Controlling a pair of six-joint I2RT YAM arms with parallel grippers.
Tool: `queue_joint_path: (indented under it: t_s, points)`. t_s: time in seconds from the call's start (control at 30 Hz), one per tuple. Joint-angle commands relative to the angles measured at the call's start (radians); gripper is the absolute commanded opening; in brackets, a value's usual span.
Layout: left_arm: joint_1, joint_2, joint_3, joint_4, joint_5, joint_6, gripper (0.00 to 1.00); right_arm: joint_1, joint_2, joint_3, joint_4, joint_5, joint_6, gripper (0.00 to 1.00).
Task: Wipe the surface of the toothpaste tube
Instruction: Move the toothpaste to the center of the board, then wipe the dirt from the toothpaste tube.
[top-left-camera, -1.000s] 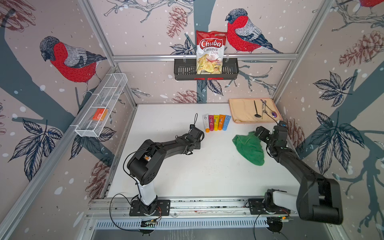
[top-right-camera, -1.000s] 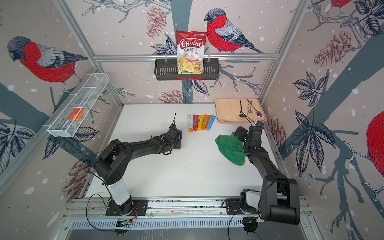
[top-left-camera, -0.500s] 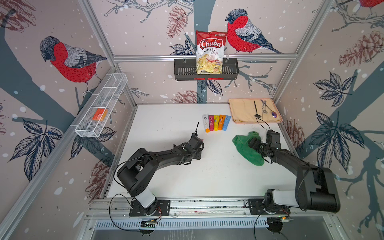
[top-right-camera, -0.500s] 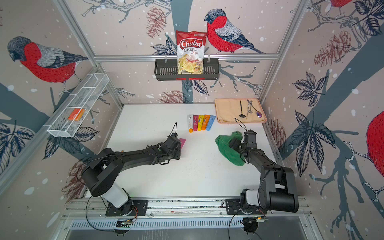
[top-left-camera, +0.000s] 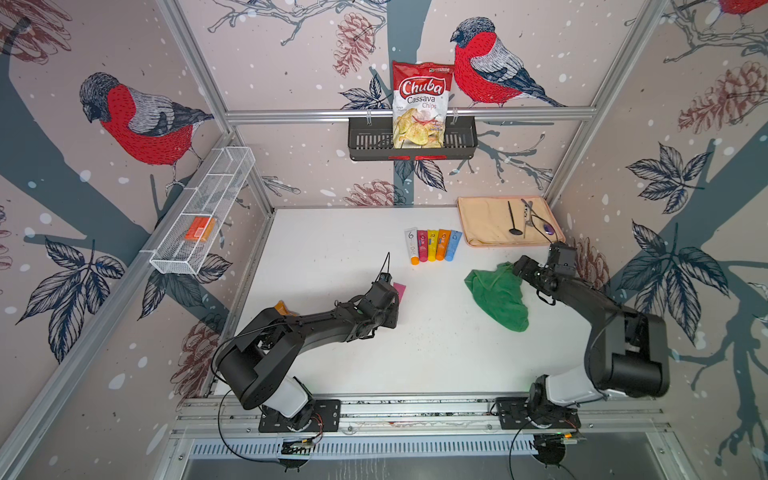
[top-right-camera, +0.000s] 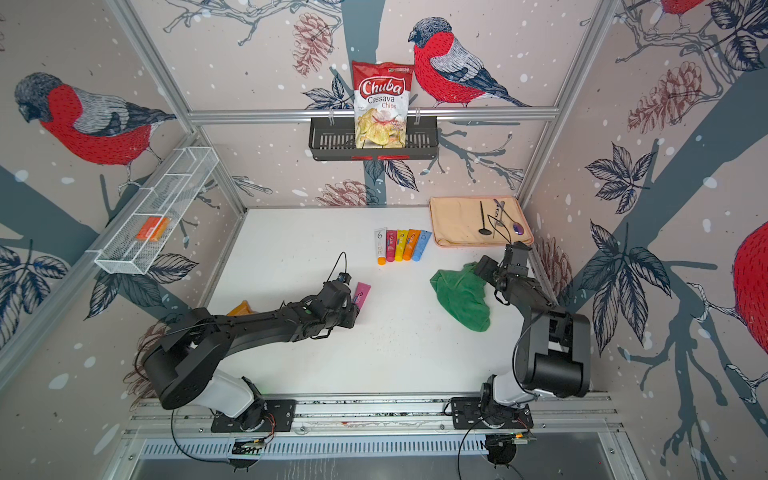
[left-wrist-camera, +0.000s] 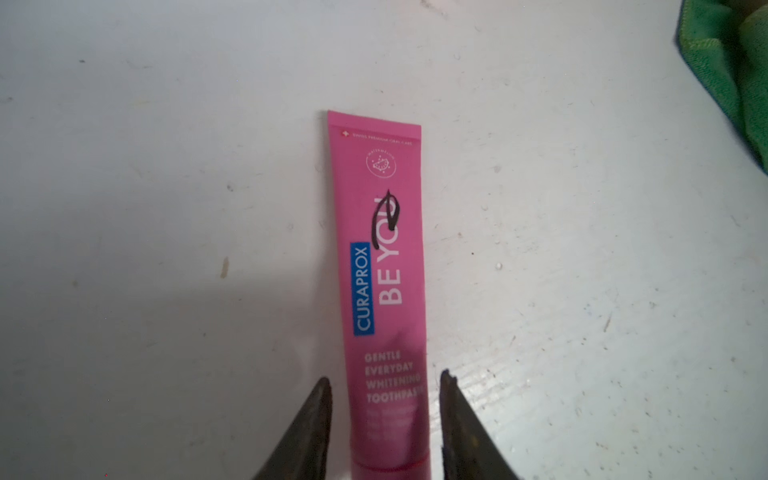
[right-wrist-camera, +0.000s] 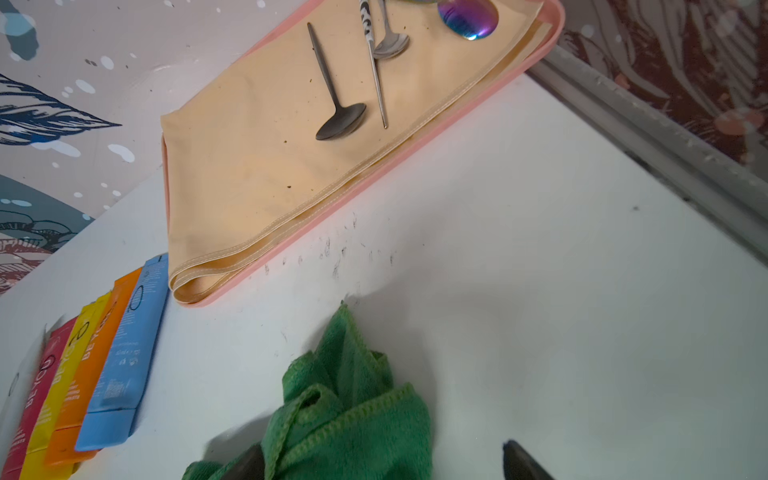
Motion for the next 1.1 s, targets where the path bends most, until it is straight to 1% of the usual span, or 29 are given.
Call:
queue_joint_path:
  t_s: [0.0, 0.03, 0.13, 0.27, 0.3, 0.33, 0.37, 0.4, 0.47, 0.57, 0.63, 0.7, 0.77, 0.87, 0.9, 0.97, 1.07]
  points:
    - [0.0, 0.001, -0.005, 0.021, 0.027, 0.026, 0.47, 0.016, 0.069, 0.042, -0.062, -0.058, -0.051, 0.9]
    - [-0.001, 0.002, -0.007, 0.021, 0.033, 0.026, 0.49, 0.028, 0.085, 0.047, -0.068, -0.052, -0.057, 0.9]
    - [-0.001, -0.005, -0.02, 0.013, 0.034, 0.022, 0.5, 0.059, 0.112, 0.04, -0.077, -0.034, -0.059, 0.89]
    - [-0.002, -0.047, -0.052, 0.01, 0.035, 0.013, 0.51, 0.077, 0.088, -0.005, -0.058, -0.054, -0.039, 0.88]
    - [-0.002, -0.059, -0.057, 0.008, 0.032, 0.011, 0.52, 0.078, 0.076, -0.021, -0.049, -0.061, -0.034, 0.87]
    - [-0.001, -0.072, -0.065, 0.006, 0.03, 0.008, 0.52, 0.079, 0.064, -0.039, -0.034, -0.074, -0.028, 0.82]
    - [-0.002, -0.083, -0.073, 0.002, 0.029, 0.009, 0.53, 0.078, 0.055, -0.054, -0.023, -0.089, -0.021, 0.75]
    - [-0.002, -0.09, -0.081, 0.001, 0.025, 0.011, 0.53, 0.078, 0.052, -0.063, -0.015, -0.102, -0.017, 0.67]
    - [-0.002, -0.097, -0.1, 0.005, 0.019, 0.01, 0.53, 0.078, 0.044, -0.073, -0.004, -0.145, -0.013, 0.45]
    - [-0.002, -0.098, -0.125, 0.026, 0.04, 0.005, 0.52, 0.086, -0.02, -0.088, 0.012, -0.217, 0.005, 0.23]
    - [-0.002, -0.103, -0.139, 0.044, 0.054, 0.002, 0.5, 0.104, -0.091, -0.099, 0.021, -0.267, 0.018, 0.13]
    - [-0.002, -0.105, -0.147, 0.065, 0.063, 0.012, 0.46, 0.142, -0.156, -0.094, 0.014, -0.282, 0.025, 0.06]
    - [-0.002, -0.099, -0.145, 0.069, 0.071, 0.019, 0.46, 0.189, -0.206, -0.076, -0.008, -0.282, 0.029, 0.04]
    - [-0.004, -0.09, -0.139, 0.07, 0.079, 0.026, 0.46, 0.265, -0.235, -0.045, -0.032, -0.272, 0.045, 0.04]
    - [-0.005, -0.09, -0.138, 0.07, 0.081, 0.029, 0.44, 0.295, -0.24, -0.036, -0.031, -0.259, 0.054, 0.04]
    - [-0.005, -0.098, -0.142, 0.069, 0.085, 0.034, 0.36, 0.377, -0.245, -0.022, -0.024, -0.203, 0.075, 0.04]
    - [-0.006, -0.114, -0.146, 0.058, 0.081, 0.049, 0.3, 0.518, -0.223, 0.015, -0.018, -0.08, 0.095, 0.04]
